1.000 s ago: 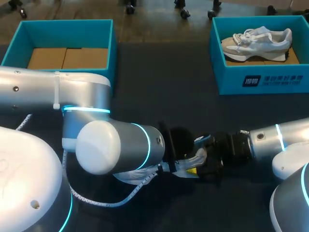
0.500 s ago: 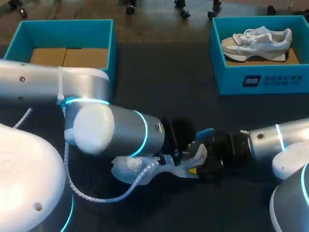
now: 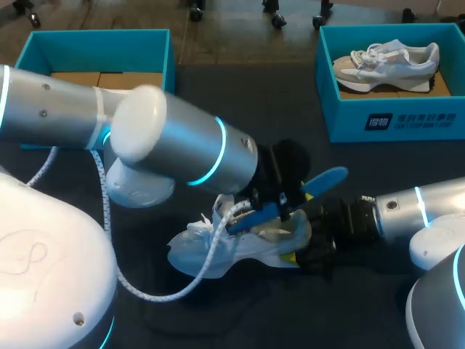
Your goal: Take the shoe out of the shoebox, open the shoe tongue, remove and reinsert the insole, then place the shoe into the shoebox
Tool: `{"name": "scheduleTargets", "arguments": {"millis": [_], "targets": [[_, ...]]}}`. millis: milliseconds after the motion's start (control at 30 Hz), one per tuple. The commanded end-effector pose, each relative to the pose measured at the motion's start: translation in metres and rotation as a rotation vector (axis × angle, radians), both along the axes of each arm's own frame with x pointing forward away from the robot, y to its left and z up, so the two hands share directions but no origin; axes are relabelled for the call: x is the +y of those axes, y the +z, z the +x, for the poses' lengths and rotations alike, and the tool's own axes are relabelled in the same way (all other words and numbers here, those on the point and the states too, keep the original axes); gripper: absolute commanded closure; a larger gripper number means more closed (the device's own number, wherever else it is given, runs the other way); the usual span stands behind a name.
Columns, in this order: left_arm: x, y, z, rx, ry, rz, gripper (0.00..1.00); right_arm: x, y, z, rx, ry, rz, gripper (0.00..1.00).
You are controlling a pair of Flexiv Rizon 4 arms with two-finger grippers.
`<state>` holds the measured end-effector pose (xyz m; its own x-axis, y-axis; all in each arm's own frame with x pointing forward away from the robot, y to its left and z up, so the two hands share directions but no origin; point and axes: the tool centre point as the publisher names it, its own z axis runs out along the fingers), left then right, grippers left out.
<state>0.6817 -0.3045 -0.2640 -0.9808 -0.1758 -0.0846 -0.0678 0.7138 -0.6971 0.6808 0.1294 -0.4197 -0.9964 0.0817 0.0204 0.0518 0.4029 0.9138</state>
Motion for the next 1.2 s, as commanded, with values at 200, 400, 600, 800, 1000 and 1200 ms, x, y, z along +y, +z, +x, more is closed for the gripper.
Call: {"name": "scheduleTargets", "arguments": {"millis": [200, 400, 600, 800, 1000, 1200], "targets": [[0.002, 0.065, -0.004, 0.276, -0.233, -0.105, 1.00, 0.002, -0.001, 0.000, 0.000, -0.001, -0.003, 1.00], [0.006, 0.124, -0.018, 0.265, -0.315, -0.155, 1.00, 0.002, -0.001, 0.000, 0.000, -0.001, -0.003, 1.00], [0.011, 0.172, -0.028, 0.273, -0.378, -0.214, 1.00, 0.002, -0.001, 0.000, 0.000, -0.001, -0.003, 1.00], [0.024, 0.205, -0.033, 0.222, -0.374, -0.259, 1.00, 0.002, -0.001, 0.000, 0.000, -0.001, -0.003, 1.00], [0.046, 0.228, -0.026, 0.210, -0.363, -0.313, 1.00, 0.002, -0.001, 0.000, 0.000, -0.001, -0.003, 1.00], [0.067, 0.250, -0.023, 0.243, -0.387, -0.383, 1.00, 0.002, -0.001, 0.000, 0.000, -0.001, -0.003, 1.00]]}}
